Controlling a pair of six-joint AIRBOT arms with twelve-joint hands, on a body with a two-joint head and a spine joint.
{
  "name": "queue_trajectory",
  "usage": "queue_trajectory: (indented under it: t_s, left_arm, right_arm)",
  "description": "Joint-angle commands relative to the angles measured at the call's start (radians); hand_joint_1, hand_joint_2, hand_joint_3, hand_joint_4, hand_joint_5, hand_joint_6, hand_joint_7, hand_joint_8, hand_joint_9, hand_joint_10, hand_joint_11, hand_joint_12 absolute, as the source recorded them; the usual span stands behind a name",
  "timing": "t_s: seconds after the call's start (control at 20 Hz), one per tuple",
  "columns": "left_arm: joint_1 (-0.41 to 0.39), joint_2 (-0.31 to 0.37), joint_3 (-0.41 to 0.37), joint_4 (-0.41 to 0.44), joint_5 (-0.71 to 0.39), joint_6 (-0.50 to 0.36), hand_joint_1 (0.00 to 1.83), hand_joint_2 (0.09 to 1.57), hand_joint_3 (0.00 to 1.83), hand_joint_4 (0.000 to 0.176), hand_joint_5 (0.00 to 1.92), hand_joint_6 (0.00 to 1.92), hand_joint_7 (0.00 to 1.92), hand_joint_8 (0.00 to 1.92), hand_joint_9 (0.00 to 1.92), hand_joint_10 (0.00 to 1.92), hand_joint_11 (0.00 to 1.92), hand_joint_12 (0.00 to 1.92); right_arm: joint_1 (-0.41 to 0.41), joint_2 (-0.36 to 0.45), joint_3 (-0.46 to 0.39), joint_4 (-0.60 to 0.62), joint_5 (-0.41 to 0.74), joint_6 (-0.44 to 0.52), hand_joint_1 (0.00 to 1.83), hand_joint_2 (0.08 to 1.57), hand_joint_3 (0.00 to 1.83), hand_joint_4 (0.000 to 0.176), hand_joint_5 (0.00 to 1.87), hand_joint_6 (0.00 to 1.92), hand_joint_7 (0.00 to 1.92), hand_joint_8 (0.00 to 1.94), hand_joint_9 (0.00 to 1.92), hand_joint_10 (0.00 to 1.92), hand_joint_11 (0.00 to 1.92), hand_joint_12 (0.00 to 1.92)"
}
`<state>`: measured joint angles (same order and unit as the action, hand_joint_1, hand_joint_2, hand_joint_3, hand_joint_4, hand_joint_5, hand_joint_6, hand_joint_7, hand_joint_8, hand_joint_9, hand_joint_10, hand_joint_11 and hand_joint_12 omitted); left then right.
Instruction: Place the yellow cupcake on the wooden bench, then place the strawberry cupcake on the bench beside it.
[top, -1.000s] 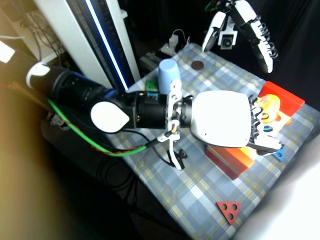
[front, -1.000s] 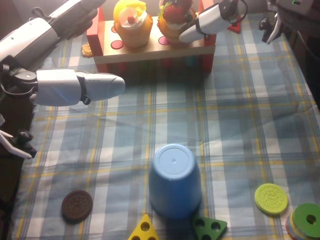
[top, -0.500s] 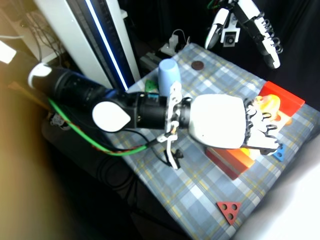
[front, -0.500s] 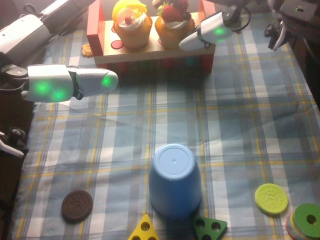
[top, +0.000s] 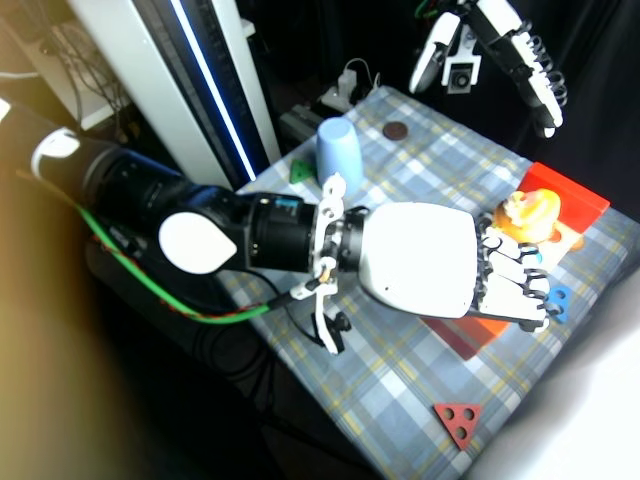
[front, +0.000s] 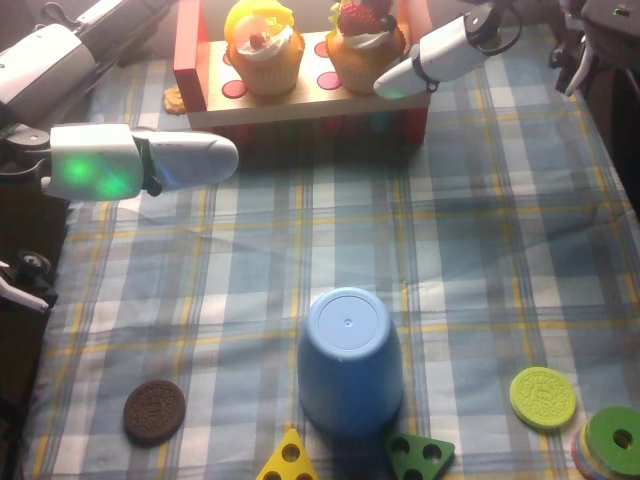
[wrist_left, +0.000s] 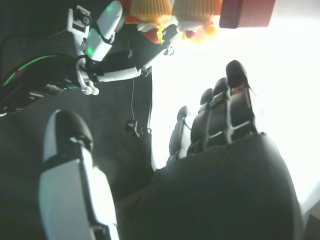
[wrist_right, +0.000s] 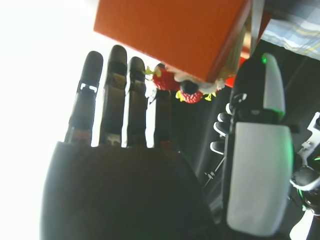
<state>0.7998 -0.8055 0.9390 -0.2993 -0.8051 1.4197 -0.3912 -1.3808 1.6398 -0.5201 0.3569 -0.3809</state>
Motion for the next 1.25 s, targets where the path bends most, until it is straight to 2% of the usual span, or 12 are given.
queue_trajectory:
  t_s: [0.0,0.05,0.2,0.3,0.35,0.45,0.8,0.9,1.0,1.05,1.1,1.2]
  left_arm:
    - [-0.022,0.002,0.005,0.005,-0.127,-0.007,0.71,0.79,0.0,0.176,0.0,0.0,0.0,0.0,0.02,0.0,0.0,0.42]
    - [-0.022,0.002,0.005,0.005,-0.127,-0.007,0.7,0.81,0.01,0.176,0.0,0.0,0.0,0.0,0.03,0.01,0.0,0.43]
    - [-0.021,0.003,0.004,0.004,-0.13,-0.007,0.71,0.81,0.0,0.176,0.0,0.0,0.0,0.0,0.0,0.0,0.0,0.27]
    - [-0.019,0.003,0.004,-0.001,-0.135,-0.007,0.71,0.82,0.0,0.176,0.0,0.0,0.0,0.0,0.0,0.0,0.0,0.26]
    - [-0.019,0.003,0.004,-0.002,-0.137,-0.007,0.68,0.82,0.0,0.176,0.0,0.0,0.0,0.0,0.0,0.0,0.0,0.29]
    - [-0.019,0.003,0.003,-0.006,-0.145,-0.007,0.7,0.83,0.0,0.176,0.0,0.0,0.0,0.0,0.0,0.0,0.0,0.13]
    - [-0.044,0.004,0.018,0.007,-0.079,0.014,0.68,0.84,0.0,0.172,0.13,0.01,0.08,0.01,0.05,0.01,0.07,0.04]
    - [-0.077,0.004,0.024,0.005,-0.025,0.082,0.76,0.85,0.0,0.118,0.29,0.01,0.13,0.0,0.1,0.0,0.04,0.24]
    - [-0.087,0.006,0.016,0.002,-0.026,0.107,0.84,0.84,0.0,0.114,0.34,0.01,0.12,0.0,0.13,0.0,0.0,0.37]
    - [-0.077,0.012,0.002,-0.004,-0.055,0.106,0.86,0.85,0.0,0.131,0.34,0.01,0.14,0.01,0.13,0.0,0.0,0.4]
    - [-0.065,0.02,-0.02,-0.005,-0.095,0.106,0.93,0.82,0.0,0.11,0.4,0.01,0.23,0.01,0.24,0.0,0.06,0.61]
    - [0.01,0.051,-0.08,-0.001,-0.246,0.035,0.94,0.82,0.0,0.05,0.52,0.0,0.34,0.0,0.37,0.0,0.15,0.82]
  right_arm:
    - [0.005,-0.003,0.004,0.022,0.092,0.0,0.72,0.97,0.0,0.07,0.49,0.0,0.43,0.0,0.48,0.01,0.0,1.16]
    - [0.003,-0.003,0.004,0.022,0.091,0.0,0.78,0.97,0.0,0.101,0.48,0.0,0.41,0.0,0.46,0.0,0.0,1.15]
    - [0.001,-0.002,0.002,0.022,0.091,0.0,0.7,0.95,0.0,0.082,0.38,0.0,0.35,0.0,0.36,0.0,0.0,1.02]
    - [0.004,0.015,-0.007,0.035,0.105,-0.001,0.66,0.91,0.0,0.138,0.2,0.0,0.17,0.0,0.2,0.0,0.0,0.74]
    - [0.004,0.026,-0.01,0.051,0.117,-0.005,0.63,0.86,0.0,0.168,0.05,0.0,0.05,0.01,0.05,0.0,0.0,0.28]
    - [0.004,0.074,-0.046,0.16,0.167,-0.094,0.67,0.82,0.0,0.176,0.0,0.0,0.0,0.0,0.0,0.0,0.0,0.01]
    - [-0.179,0.332,-0.293,0.379,0.546,-0.191,0.77,0.84,0.01,0.176,0.0,0.0,0.0,0.0,0.0,0.0,0.0,0.0]
    - [-0.262,0.392,-0.358,0.408,0.643,-0.191,0.93,0.86,0.01,0.176,0.0,0.0,0.0,0.0,0.0,0.0,0.0,0.0]
    - [-0.371,0.452,-0.427,0.461,0.769,-0.191,0.99,0.84,0.0,0.176,0.01,0.0,0.0,0.0,0.0,0.0,0.0,0.0]
    - [-0.455,0.485,-0.472,0.505,0.863,-0.191,0.98,0.83,0.0,0.176,0.03,0.01,0.01,0.0,0.0,0.0,0.0,0.0]
    - [-0.515,0.502,-0.501,0.541,0.933,-0.191,0.95,0.86,0.0,0.124,0.04,0.01,0.0,0.0,0.0,0.0,0.0,0.0]
    - [-0.674,0.515,-0.555,0.642,1.12,-0.178,0.89,0.91,0.0,0.16,0.14,0.01,0.14,0.01,0.09,0.01,0.04,0.02]
